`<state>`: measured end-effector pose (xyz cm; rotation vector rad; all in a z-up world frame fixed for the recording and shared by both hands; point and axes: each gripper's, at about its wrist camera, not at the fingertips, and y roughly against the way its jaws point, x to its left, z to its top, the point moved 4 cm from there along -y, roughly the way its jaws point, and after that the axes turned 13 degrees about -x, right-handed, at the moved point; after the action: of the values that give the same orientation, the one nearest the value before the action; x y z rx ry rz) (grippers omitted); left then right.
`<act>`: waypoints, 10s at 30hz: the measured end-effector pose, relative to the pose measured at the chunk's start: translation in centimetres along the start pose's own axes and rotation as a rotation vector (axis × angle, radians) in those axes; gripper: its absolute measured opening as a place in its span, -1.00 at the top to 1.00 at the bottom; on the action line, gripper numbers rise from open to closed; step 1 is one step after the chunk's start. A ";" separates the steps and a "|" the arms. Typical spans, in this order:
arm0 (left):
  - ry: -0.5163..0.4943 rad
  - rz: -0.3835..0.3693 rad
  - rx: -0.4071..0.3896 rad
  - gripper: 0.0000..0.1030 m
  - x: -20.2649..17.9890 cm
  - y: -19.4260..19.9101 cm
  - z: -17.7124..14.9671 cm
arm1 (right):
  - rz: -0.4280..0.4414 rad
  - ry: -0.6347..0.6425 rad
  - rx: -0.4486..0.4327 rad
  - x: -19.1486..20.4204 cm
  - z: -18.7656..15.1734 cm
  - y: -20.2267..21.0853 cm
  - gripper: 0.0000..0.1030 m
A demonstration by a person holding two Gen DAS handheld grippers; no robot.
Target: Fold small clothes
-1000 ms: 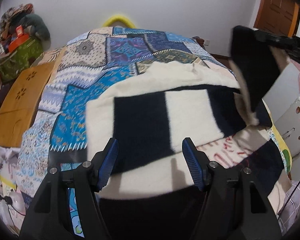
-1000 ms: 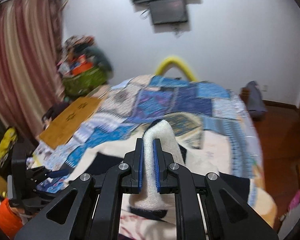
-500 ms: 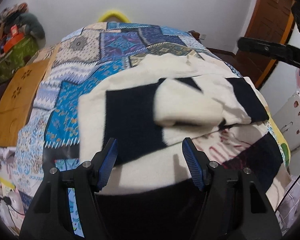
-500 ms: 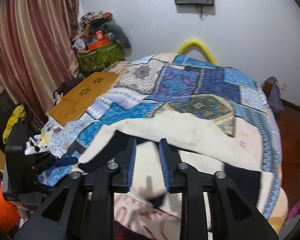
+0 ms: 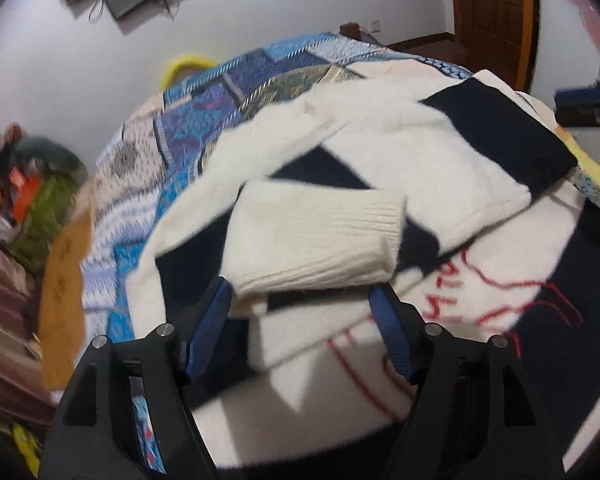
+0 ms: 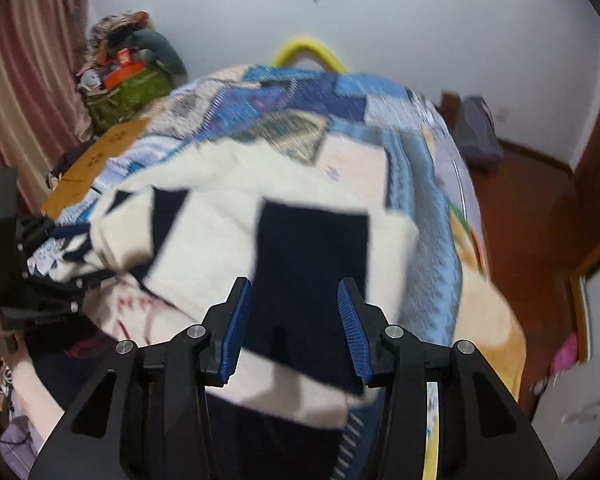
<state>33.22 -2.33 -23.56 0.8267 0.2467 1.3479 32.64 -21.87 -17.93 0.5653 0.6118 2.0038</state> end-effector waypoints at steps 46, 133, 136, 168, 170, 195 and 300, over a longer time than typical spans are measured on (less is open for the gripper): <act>0.550 0.071 0.199 0.00 16.0 2.4 -12.3 | -0.014 -0.088 0.086 -1.3 -6.0 1.0 -0.04; 0.332 0.008 0.143 -0.24 15.8 -2.3 -6.3 | -0.007 0.092 0.041 -0.7 -0.9 -2.7 -0.05; 0.393 0.024 0.148 -0.24 17.9 -4.1 -5.1 | -0.003 0.112 0.024 -0.6 0.9 -4.6 -0.07; 0.511 0.049 0.051 0.87 18.7 -5.9 -2.3 | -0.003 -0.020 -0.097 -2.2 4.7 -6.8 0.87; 0.513 0.074 0.010 0.87 19.6 -4.4 -2.0 | -0.006 -0.011 -0.139 -2.2 5.2 -5.6 0.88; 0.535 0.083 0.078 0.18 21.3 -3.0 -4.5 | -0.106 0.034 -0.055 -3.2 5.2 -5.4 0.30; 0.489 -0.209 0.108 -0.59 5.1 -1.6 3.4 | 0.112 -0.030 -0.023 1.3 0.9 -6.1 -0.18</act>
<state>37.69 1.13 -20.70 0.5302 0.7729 1.3298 36.56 -17.88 -20.82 0.6273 0.5483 2.1008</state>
